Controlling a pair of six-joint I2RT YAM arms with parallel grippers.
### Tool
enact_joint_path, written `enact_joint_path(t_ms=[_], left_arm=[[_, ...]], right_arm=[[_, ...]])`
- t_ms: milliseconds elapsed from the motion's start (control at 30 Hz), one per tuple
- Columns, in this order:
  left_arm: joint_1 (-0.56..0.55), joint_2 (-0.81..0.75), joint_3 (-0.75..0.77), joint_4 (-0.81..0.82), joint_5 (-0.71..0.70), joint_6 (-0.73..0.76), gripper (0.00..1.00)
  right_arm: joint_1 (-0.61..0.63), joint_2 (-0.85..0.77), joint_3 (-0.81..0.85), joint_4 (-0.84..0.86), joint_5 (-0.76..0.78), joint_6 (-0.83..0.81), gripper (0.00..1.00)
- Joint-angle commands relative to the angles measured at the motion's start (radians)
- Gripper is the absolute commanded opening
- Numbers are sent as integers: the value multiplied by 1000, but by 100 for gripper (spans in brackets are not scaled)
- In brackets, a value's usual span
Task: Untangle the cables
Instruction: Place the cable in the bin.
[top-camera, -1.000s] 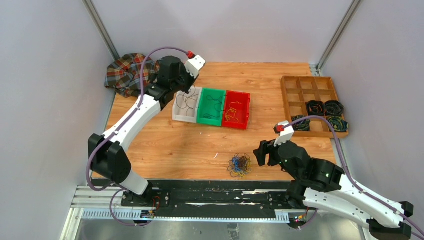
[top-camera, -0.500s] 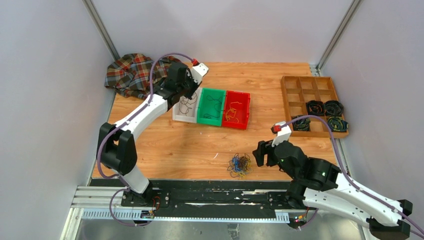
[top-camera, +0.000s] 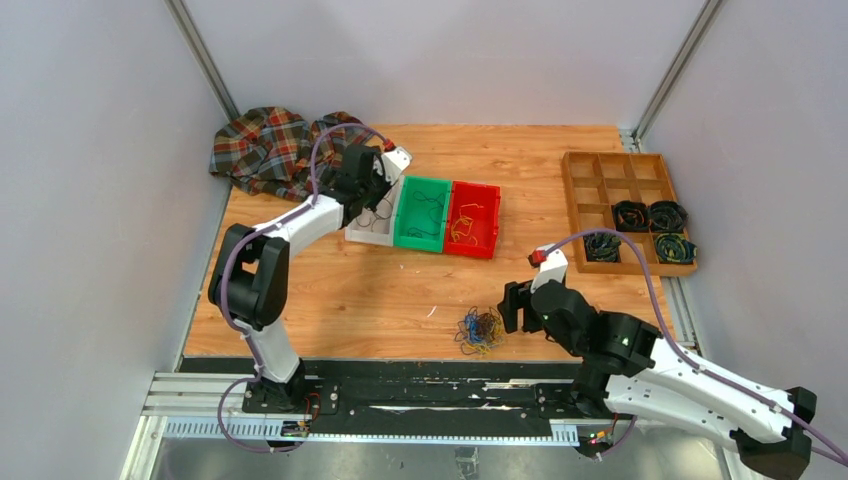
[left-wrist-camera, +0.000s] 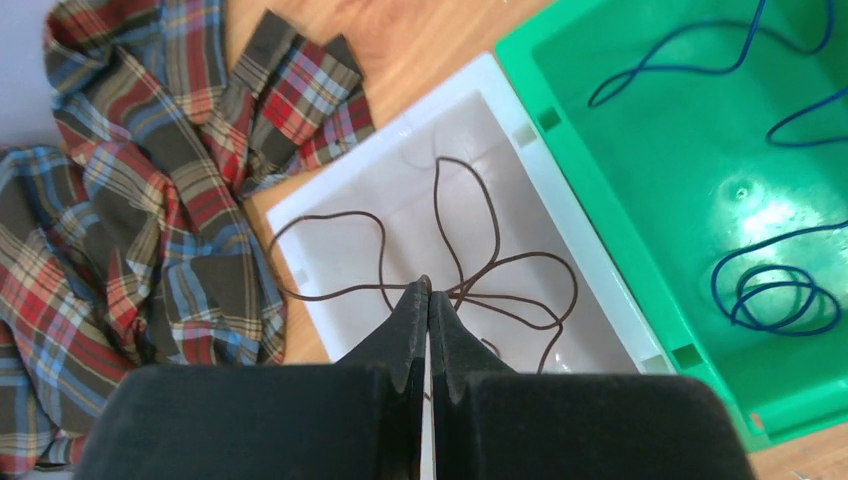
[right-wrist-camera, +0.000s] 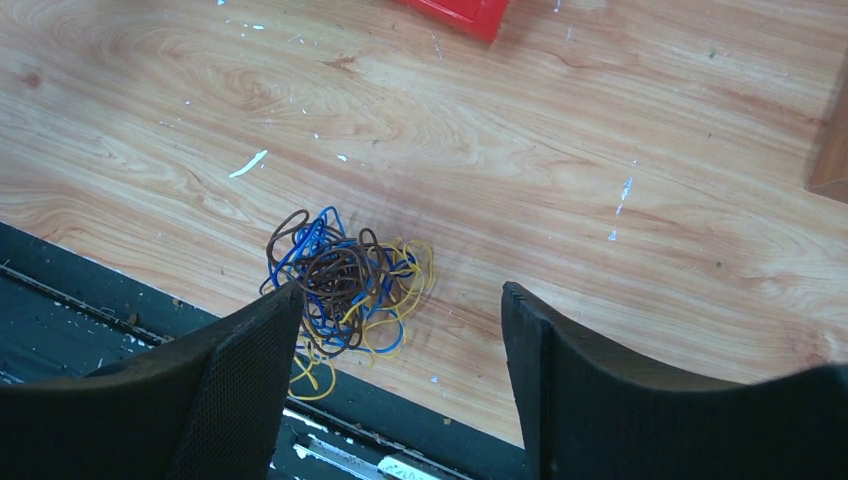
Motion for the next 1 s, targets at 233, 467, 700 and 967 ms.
enact_joint_path(t_ms=[233, 467, 700, 967], left_arm=[[2, 113, -16, 122, -12, 18, 0], [1, 140, -18, 120, -4, -10, 1], [1, 51, 42, -85, 63, -21, 48], [3, -54, 167, -393, 103, 63, 93]], right_arm=[[0, 48, -3, 76, 8, 14, 73], [-3, 67, 0, 91, 2, 24, 73], [-4, 38, 18, 87, -5, 13, 73], [-9, 48, 73, 23, -12, 1, 73]])
